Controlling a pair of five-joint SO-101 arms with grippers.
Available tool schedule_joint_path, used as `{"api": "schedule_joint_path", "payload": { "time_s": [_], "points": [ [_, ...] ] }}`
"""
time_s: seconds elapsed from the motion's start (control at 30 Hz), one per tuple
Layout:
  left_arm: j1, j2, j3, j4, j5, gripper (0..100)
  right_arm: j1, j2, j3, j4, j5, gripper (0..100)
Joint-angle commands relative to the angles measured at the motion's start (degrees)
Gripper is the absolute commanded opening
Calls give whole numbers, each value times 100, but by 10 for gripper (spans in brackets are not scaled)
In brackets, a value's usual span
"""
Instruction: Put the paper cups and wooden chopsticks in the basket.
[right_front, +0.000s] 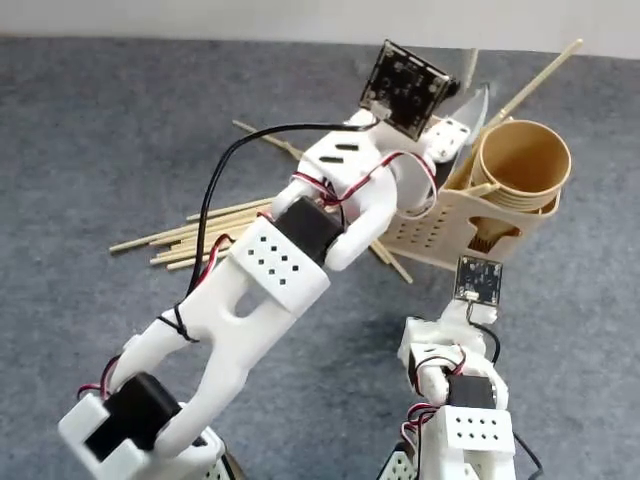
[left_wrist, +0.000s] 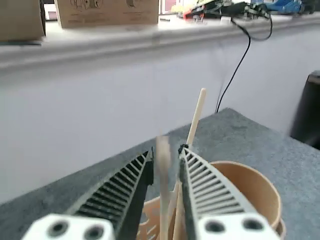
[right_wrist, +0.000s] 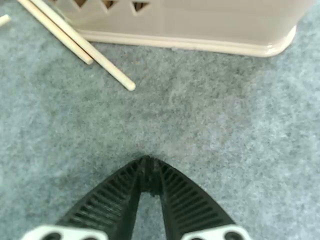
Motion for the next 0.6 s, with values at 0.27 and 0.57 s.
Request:
{"api": "schedule_joint_path", "payload": {
  "time_s": [0.27, 0.57],
  "points": [
    [-602, -743, -1534, 3147, 44, 105, -31, -66, 541, -110, -44, 6],
    [-2079, -2431, -497, 4791, 35, 104, -31, -66, 541, -110, -44, 6]
  ]
}}
